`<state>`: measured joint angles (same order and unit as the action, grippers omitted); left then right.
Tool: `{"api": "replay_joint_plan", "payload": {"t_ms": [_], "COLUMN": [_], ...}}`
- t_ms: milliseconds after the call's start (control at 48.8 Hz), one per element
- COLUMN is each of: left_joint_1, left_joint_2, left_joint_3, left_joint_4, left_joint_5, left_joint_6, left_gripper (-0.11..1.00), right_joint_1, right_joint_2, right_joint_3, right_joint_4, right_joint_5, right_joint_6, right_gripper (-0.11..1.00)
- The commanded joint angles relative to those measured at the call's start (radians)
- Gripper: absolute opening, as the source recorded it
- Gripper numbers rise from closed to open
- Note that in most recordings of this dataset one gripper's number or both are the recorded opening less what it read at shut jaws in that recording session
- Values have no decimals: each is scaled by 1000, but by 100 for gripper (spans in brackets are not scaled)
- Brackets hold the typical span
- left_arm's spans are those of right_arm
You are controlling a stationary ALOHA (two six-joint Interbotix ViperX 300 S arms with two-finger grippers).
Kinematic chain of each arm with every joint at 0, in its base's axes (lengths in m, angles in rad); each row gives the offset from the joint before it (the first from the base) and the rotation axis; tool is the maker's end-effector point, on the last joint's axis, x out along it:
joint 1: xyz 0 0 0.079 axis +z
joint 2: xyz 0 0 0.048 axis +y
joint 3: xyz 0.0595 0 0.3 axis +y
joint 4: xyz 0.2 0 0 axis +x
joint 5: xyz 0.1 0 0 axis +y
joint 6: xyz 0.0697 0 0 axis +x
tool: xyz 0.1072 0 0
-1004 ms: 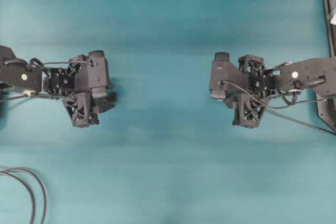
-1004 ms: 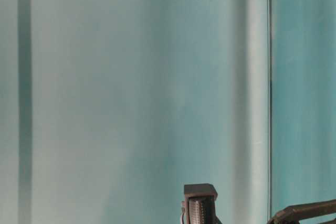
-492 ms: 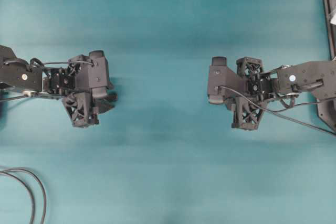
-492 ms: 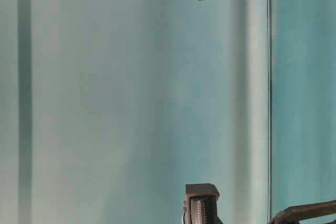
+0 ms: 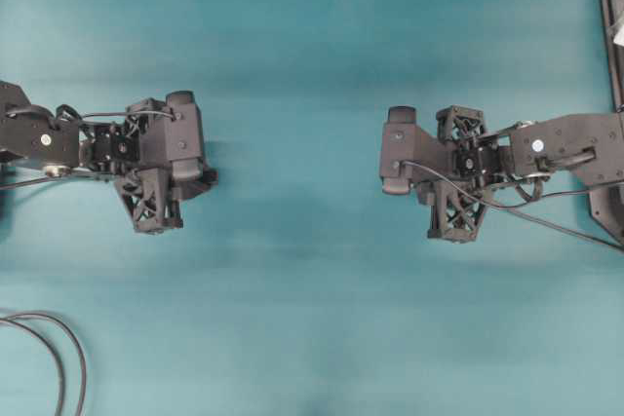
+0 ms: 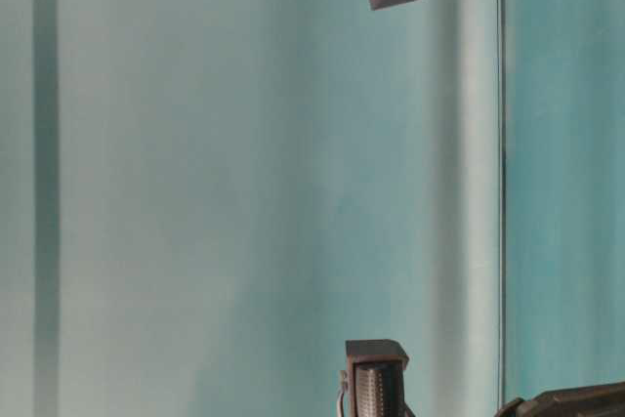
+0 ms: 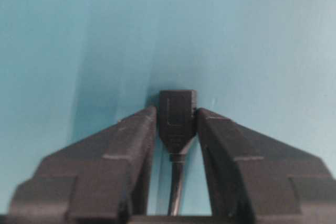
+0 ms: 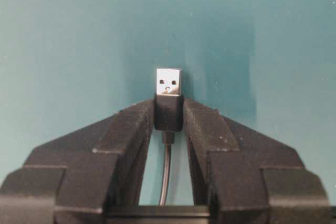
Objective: Insert the USB using both arms.
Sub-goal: 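Close both grippers on the connector housings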
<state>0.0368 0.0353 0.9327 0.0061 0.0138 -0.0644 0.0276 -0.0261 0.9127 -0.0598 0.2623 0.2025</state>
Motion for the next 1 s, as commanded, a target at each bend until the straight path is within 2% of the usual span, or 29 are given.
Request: {"api": "replay_joint_plan", "payload": {"t_ms": [0, 246, 348, 512, 574, 656, 984], "left_joint_1": [-20, -28, -35, -37, -37, -35, -38], "left_joint_2": [-3, -3, -5, -6, -6, -6, -54], "left_joint_3": [2, -2, -14, -58, -74, -92, -103], "left_joint_4": [0, 2, 2, 0, 0, 0, -3], "left_joint_5": [12, 17, 40, 212, 268, 318, 215], "left_joint_6": [8, 8, -15, -9, -12, -11, -34], "left_gripper": [24, 22, 22, 22, 22, 20, 19], "right_joint_1": [26, 26, 26, 25, 26, 25, 18], "right_joint_2": [23, 6, -6, -32, -38, -46, -86], "right_joint_3": [-15, -15, -15, -15, -15, -15, -32], "right_joint_4": [3, 3, 3, 3, 3, 3, -2], "right_joint_5": [-9, -9, -9, -3, 2, 12, 51], "right_joint_6": [0, 0, 0, 0, 0, -2, -2], "right_gripper": [26, 26, 26, 26, 19, 18, 18]}}
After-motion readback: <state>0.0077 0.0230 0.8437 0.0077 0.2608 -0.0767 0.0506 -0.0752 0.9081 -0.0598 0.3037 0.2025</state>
